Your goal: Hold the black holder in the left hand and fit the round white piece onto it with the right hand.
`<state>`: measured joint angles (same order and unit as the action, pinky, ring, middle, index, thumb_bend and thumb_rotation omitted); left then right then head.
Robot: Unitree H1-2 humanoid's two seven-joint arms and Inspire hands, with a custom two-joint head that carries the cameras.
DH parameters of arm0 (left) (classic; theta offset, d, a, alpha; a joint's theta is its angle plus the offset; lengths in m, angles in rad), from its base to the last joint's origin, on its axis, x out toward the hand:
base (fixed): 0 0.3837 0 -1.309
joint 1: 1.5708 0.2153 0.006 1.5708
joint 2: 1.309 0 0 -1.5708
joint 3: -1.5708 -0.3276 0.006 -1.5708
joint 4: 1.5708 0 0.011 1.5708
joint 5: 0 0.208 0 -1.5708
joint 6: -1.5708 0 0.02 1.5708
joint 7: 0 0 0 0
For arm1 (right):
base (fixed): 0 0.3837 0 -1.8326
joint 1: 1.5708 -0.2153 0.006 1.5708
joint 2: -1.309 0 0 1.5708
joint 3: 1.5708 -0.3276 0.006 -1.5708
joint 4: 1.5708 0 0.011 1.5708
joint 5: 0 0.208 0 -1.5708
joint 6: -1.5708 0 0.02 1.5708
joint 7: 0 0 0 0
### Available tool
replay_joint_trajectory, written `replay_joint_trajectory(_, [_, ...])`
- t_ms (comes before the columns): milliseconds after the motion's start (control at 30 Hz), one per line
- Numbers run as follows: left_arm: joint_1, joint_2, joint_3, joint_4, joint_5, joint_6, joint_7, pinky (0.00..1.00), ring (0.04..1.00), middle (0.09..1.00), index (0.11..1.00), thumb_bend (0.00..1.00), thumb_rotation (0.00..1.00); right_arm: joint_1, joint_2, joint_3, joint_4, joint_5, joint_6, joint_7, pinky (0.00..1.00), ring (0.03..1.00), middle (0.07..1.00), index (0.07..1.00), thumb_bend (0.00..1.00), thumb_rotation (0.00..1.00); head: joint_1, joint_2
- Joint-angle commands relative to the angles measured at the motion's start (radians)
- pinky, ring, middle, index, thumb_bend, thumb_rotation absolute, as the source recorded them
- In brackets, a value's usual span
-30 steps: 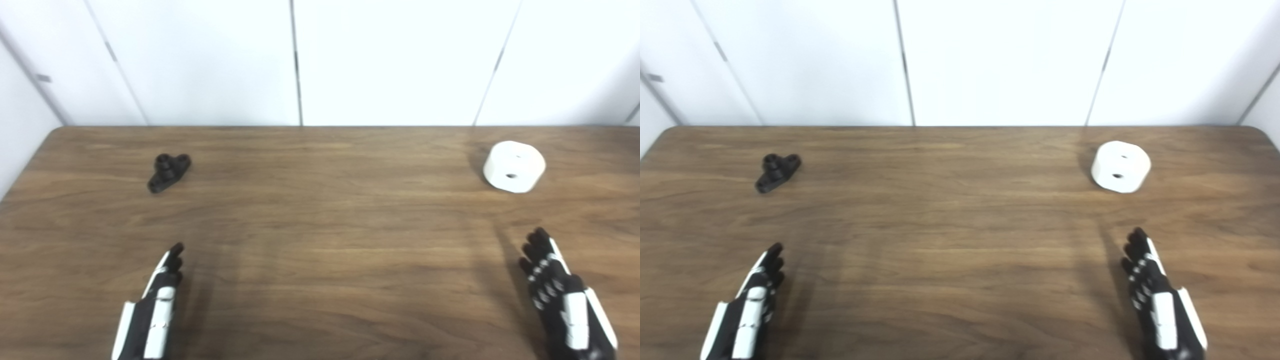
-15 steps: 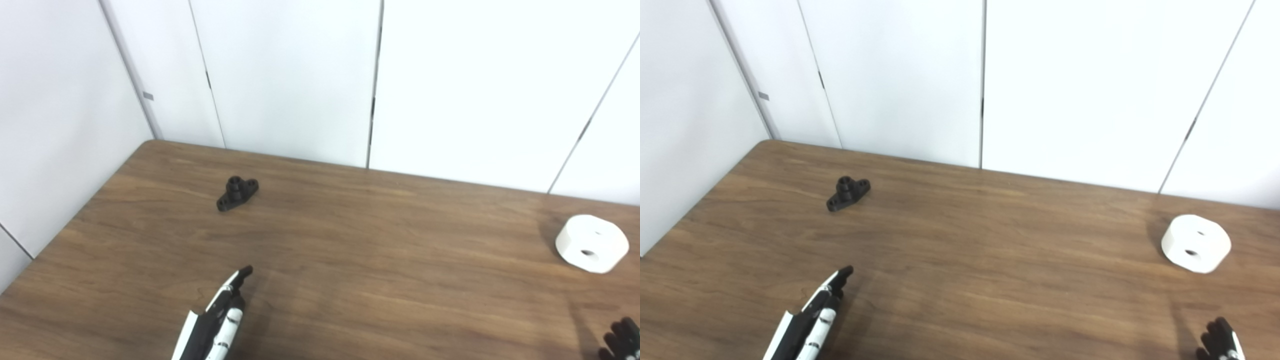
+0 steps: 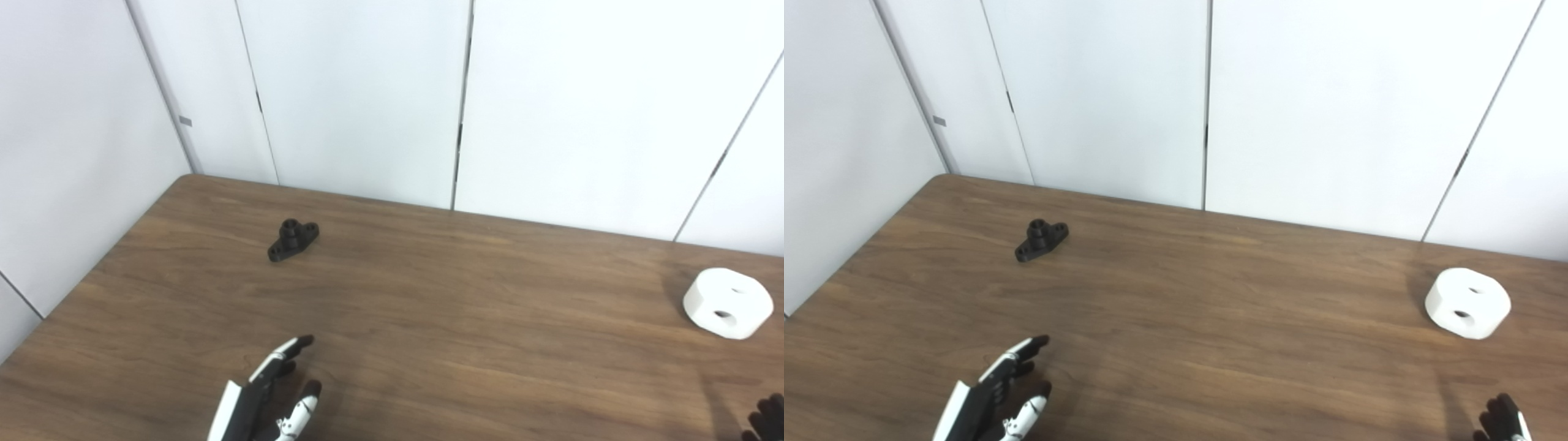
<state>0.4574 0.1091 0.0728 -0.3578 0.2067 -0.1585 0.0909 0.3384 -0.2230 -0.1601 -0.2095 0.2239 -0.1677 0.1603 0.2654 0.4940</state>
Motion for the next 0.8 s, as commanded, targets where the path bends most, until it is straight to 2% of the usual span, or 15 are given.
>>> replay_joint_trajectory(0, [-0.049, -0.047, 0.02, -0.041, 0.051, 0.019, 0.046, 0.89, 0.901, 0.88, 0.825, 0.59, 0.04, 0.029, 0.009, -0.002, 0.062, -0.015, 0.005, -0.011, 1.0, 1.0, 0.999, 0.997, 0.68, 1.0, -0.004, -0.002])
replay_joint_trajectory(33, [-0.067, -0.046, 0.03, -0.052, 0.097, 0.056, 0.058, 0.9, 0.903, 0.877, 0.822, 0.63, 0.03, 0.029, 0.011, -0.001, 0.064, -0.014, 0.003, -0.01, 1.0, 1.0, 0.997, 0.993, 0.69, 1.0, -0.008, -0.004])
replay_joint_trajectory(100, [-0.107, -0.035, 0.047, -0.073, 0.191, 0.135, 0.073, 0.93, 0.911, 0.873, 0.828, 0.69, 0.1, 0.028, 0.015, -0.001, 0.071, -0.019, -0.003, -0.011, 1.0, 1.0, 0.984, 0.976, 0.68, 1.0, -0.012, -0.005])
replay_joint_trajectory(200, [-0.166, -0.004, 0.067, -0.084, 0.243, 0.224, 0.07, 0.98, 0.942, 0.894, 0.84, 0.72, 0.12, 0.027, 0.022, 0.001, 0.076, -0.036, -0.006, -0.02, 1.0, 1.0, 0.969, 0.959, 0.7, 1.0, -0.02, -0.006])
replay_joint_trajectory(267, [-0.202, 0.014, 0.077, -0.075, 0.262, 0.262, 0.069, 0.97, 0.944, 0.9, 0.843, 0.74, 0.15, 0.026, 0.024, 0.002, 0.079, -0.038, -0.006, -0.02, 1.0, 0.994, 0.963, 0.95, 0.71, 1.0, -0.022, -0.008])
replay_joint_trajectory(400, [-0.274, 0.048, 0.093, -0.032, 0.281, 0.324, 0.061, 0.98, 0.957, 0.907, 0.855, 0.76, 0.19, 0.022, 0.021, 0.01, 0.093, -0.033, -0.027, -0.004, 1.0, 0.996, 0.968, 0.947, 0.72, 1.0, -0.026, -0.008])
replay_joint_trajectory(533, [-0.346, 0.085, 0.099, 0.016, 0.337, 0.37, 0.062, 0.93, 0.951, 0.907, 0.852, 0.77, 0.23, 0.018, 0.015, 0.017, 0.111, -0.009, -0.053, 0.021, 1.0, 1.0, 0.999, 0.986, 0.77, 1.0, -0.026, -0.008])
replay_joint_trajectory(667, [-0.408, 0.117, 0.102, 0.07, 0.359, 0.397, 0.064, 0.92, 0.955, 0.917, 0.85, 0.79, 0.27, 0.021, 0.02, 0.018, 0.101, -0.006, -0.042, 0.016, 1.0, 1.0, 1.0, 0.991, 0.78, 1.0, -0.029, -0.007])
replay_joint_trajectory(767, [-0.454, 0.139, 0.106, 0.138, 0.358, 0.384, 0.089, 0.92, 0.953, 0.913, 0.838, 0.8, 0.27, 0.025, 0.021, 0.023, 0.09, -0.012, -0.024, 0.014, 1.0, 1.0, 1.0, 0.999, 0.78, 1.0, -0.033, -0.006])
